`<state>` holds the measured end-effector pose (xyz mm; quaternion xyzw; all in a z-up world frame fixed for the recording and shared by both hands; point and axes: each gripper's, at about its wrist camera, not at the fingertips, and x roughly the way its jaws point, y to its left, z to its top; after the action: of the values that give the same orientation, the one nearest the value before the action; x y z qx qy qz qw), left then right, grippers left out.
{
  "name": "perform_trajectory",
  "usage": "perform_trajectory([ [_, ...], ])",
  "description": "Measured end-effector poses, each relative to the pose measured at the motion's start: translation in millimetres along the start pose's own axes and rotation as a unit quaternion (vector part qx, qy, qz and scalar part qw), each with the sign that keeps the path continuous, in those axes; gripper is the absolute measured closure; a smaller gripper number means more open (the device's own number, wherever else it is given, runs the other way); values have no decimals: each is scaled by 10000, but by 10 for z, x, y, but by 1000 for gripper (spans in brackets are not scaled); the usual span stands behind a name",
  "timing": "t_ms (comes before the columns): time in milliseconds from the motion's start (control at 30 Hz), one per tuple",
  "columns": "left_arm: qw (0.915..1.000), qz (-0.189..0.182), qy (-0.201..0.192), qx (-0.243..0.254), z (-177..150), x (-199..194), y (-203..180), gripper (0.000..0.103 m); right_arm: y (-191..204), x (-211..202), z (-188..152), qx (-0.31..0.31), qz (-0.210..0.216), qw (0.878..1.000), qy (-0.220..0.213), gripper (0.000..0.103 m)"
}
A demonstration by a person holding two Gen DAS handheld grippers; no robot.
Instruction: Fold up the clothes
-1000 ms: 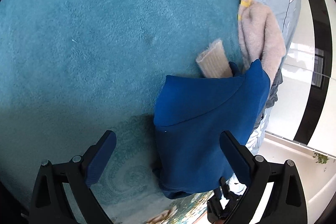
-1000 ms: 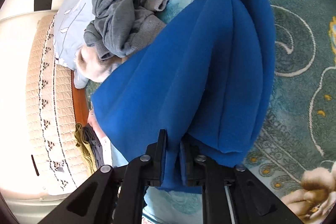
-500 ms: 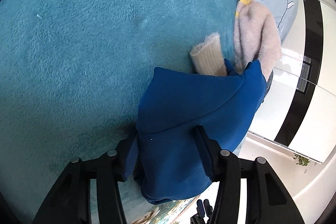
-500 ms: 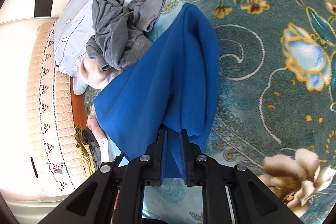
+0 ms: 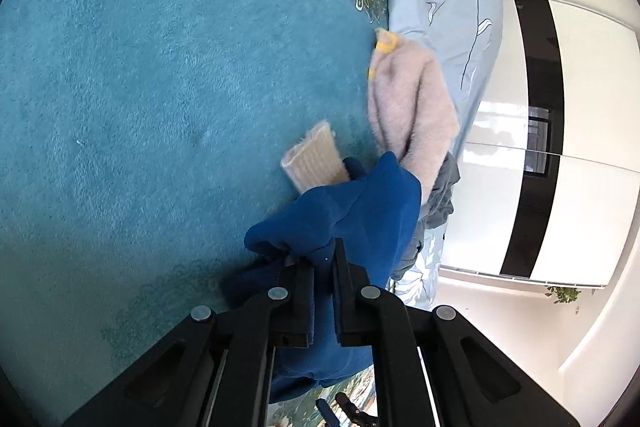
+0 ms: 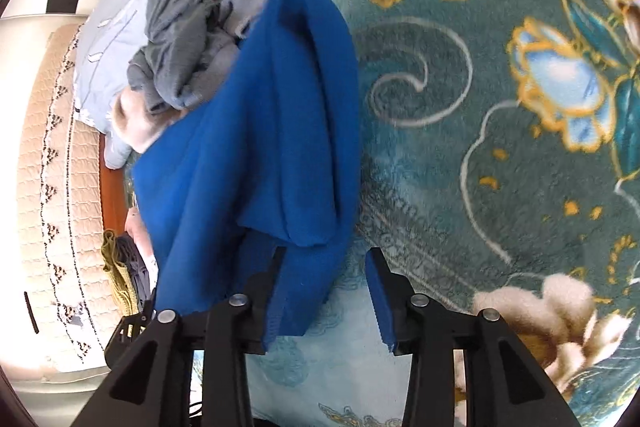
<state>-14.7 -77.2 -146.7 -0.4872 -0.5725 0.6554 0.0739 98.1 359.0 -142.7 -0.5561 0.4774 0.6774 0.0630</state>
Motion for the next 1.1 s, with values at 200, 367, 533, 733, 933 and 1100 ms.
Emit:
perform_trajectory([
  [200, 9999, -63, -63, -82, -1, -88, 73, 97, 111, 448, -186, -39, 201, 9990, 402, 61],
  [367, 9999, -79, -117, -59, -69, -182, 22, 97, 187, 479, -175, 101, 23, 9995, 282, 92],
  [533, 9998, -87, -161, -59, -70, -181, 45, 97, 281, -151, 14, -545, -626, 9960, -336, 94],
  [733, 9997, -132, -193, 54, -92, -217, 0, 97, 239, -1381, 277, -1434, -2159, 9454, -1974, 95],
  [933, 9998, 6, -164, 150, -124, -230, -15, 97, -121, -1676, 642, -1094, -2900, 9202, -2392, 95],
  [1100, 9994, 218, -108, 226, -143, -234, -10, 97, -478, -1297, 878, -553, -2916, 9357, -1908, 95],
])
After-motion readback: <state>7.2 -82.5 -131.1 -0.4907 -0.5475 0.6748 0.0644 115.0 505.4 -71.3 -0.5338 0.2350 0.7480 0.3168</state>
